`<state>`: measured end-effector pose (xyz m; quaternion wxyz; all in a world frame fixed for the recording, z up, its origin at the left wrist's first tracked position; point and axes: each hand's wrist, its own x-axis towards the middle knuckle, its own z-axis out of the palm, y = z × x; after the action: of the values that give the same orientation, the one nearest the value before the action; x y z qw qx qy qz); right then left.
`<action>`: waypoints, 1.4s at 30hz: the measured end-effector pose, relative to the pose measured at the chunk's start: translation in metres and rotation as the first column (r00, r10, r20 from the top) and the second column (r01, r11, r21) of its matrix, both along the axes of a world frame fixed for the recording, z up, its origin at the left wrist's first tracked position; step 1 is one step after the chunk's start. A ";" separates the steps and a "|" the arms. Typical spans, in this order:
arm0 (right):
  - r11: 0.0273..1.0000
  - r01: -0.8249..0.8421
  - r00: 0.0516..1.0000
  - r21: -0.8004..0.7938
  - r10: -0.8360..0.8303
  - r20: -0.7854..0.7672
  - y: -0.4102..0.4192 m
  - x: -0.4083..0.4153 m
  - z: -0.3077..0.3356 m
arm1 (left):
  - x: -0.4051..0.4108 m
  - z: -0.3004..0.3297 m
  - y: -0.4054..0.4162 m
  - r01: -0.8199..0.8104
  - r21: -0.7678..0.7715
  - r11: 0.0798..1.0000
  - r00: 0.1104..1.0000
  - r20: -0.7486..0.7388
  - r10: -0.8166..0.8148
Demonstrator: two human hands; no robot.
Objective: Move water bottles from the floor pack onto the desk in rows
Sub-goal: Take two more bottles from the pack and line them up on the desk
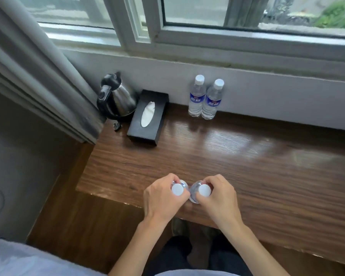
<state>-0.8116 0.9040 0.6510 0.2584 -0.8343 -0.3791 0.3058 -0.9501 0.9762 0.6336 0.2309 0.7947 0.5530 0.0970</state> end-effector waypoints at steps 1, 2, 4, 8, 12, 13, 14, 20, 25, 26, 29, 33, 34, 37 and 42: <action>1.000 0.022 1.000 -0.003 -0.022 0.003 0.001 -0.001 0.000 | 0.002 -0.001 0.004 0.027 -0.008 1.000 1.000 0.000 -0.027; 0.999 0.039 0.999 -0.012 -0.039 0.005 0.002 -0.003 -0.002 | 0.004 -0.003 0.008 0.051 -0.022 0.998 0.999 0.002 -0.051; 0.996 0.075 0.997 -0.038 -0.075 0.012 0.004 -0.006 -0.004 | 0.006 -0.005 0.012 0.097 -0.044 0.994 0.995 0.023 -0.096; 0.988 0.147 0.989 -0.043 -0.146 0.031 0.007 -0.008 -0.009 | 0.006 -0.008 0.019 0.161 -0.067 0.985 0.986 0.062 -0.157; 0.990 0.133 0.990 -0.045 -0.130 0.061 0.008 -0.011 -0.013 | 0.003 -0.013 0.023 0.193 -0.043 0.980 0.977 0.102 -0.188; 0.992 0.122 0.990 -0.043 -0.119 0.073 0.008 -0.012 -0.015 | 0.002 -0.015 0.024 0.202 -0.032 0.979 0.973 0.123 -0.197; 0.993 0.112 0.990 -0.042 -0.108 0.086 0.008 -0.013 -0.016 | 0.000 -0.018 0.026 0.215 -0.020 0.976 0.967 0.143 -0.211; 0.998 0.067 0.969 -0.016 -0.061 0.239 0.001 -0.015 -0.028 | -0.013 -0.040 0.025 0.316 0.047 0.947 0.914 0.252 -0.318; 0.997 0.047 0.959 0.060 -0.062 0.278 -0.007 -0.019 -0.037 | -0.025 -0.056 0.020 0.276 0.033 0.961 0.906 0.325 -0.271; 0.995 0.052 0.965 0.082 -0.072 0.254 -0.009 -0.019 -0.039 | -0.027 -0.057 0.018 0.261 -0.012 0.965 0.904 0.352 -0.241; 0.989 0.085 0.981 0.121 -0.105 0.164 -0.020 -0.019 -0.048 | -0.033 -0.065 0.010 0.226 -0.218 0.950 0.905 0.408 -0.122; 0.974 0.200 0.979 0.105 -0.195 -0.057 -0.033 -0.013 -0.068 | -0.036 -0.087 0.008 0.237 -0.413 0.879 0.930 0.359 -0.082; 0.972 0.216 0.971 0.095 -0.204 -0.124 -0.035 -0.012 -0.073 | -0.036 -0.093 0.007 0.237 -0.428 0.872 0.931 0.357 -0.078; 0.971 0.206 0.959 0.118 -0.176 -0.224 -0.038 -0.007 -0.092 | -0.033 -0.112 0.007 0.209 -0.454 0.866 0.925 0.379 -0.025; 0.967 0.142 0.952 0.214 -0.074 -0.297 -0.034 -0.002 -0.124 | -0.032 -0.136 0.005 0.168 -0.414 0.895 0.893 0.448 0.040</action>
<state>-0.8133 0.8697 0.5275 0.4228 -0.7648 -0.3245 0.3620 -0.9824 0.9810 0.4976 0.5286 0.6958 0.4655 0.1403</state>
